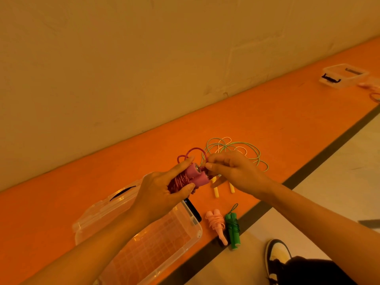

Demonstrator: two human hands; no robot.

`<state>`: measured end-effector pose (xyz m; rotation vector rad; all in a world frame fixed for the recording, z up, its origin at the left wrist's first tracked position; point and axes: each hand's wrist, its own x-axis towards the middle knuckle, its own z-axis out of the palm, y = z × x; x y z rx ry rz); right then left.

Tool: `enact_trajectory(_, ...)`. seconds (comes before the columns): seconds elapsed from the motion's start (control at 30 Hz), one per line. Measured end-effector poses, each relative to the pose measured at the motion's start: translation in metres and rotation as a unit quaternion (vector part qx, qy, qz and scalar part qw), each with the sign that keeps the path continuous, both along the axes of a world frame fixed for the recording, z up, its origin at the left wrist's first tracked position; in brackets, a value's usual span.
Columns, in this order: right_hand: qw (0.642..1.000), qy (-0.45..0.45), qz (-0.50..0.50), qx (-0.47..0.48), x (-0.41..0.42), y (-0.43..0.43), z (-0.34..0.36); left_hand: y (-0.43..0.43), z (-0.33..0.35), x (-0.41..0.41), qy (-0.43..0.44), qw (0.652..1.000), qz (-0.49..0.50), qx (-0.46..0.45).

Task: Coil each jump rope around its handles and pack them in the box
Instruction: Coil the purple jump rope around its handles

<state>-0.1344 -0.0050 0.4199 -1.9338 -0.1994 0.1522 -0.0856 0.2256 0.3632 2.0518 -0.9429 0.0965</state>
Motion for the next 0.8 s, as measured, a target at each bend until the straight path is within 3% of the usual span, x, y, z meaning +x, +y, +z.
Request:
enact_trajectory(0.2, 0.999, 0.0, 0.033, 0.0, 0.001, -0.003, -0.004, 0.001, 0.0, -0.002, 0.005, 1.0, 0.001, 0.012)
enact_trajectory(0.27, 0.995, -0.064, 0.025, -0.076, 0.001, -0.003, -0.007, 0.0, 0.0, -0.002, 0.014, 1.0, 0.0, 0.01)
enact_trajectory(0.37, 0.96, -0.183, 0.005, -0.212, 0.001, 0.002, -0.013, -0.002, 0.003, -0.002, 0.04, 0.999, -0.001, -0.015)
enact_trajectory(0.43, 0.948, -0.225, -0.012, -0.226, 0.002, 0.003, -0.017, -0.002, 0.003, -0.002, 0.053, 0.998, -0.001, -0.022)
enact_trajectory(0.5, 0.961, -0.209, -0.017, -0.178, 0.003, 0.003, -0.015, -0.003, 0.005, -0.002, 0.057, 0.998, -0.001, -0.021)
enact_trajectory(0.57, 0.992, -0.109, -0.039, -0.043, 0.002, 0.003, -0.006, -0.003, 0.005, -0.001, 0.042, 0.999, 0.001, -0.009)
enact_trajectory(0.63, 0.995, -0.035, -0.073, 0.065, 0.001, 0.002, 0.004, -0.002, 0.005, -0.001, 0.03, 1.0, 0.0, -0.001)
enact_trajectory(0.8, 0.982, 0.0, -0.154, 0.107, 0.003, 0.002, 0.004, -0.003, 0.007, -0.004, 0.013, 1.0, -0.026, 0.005)
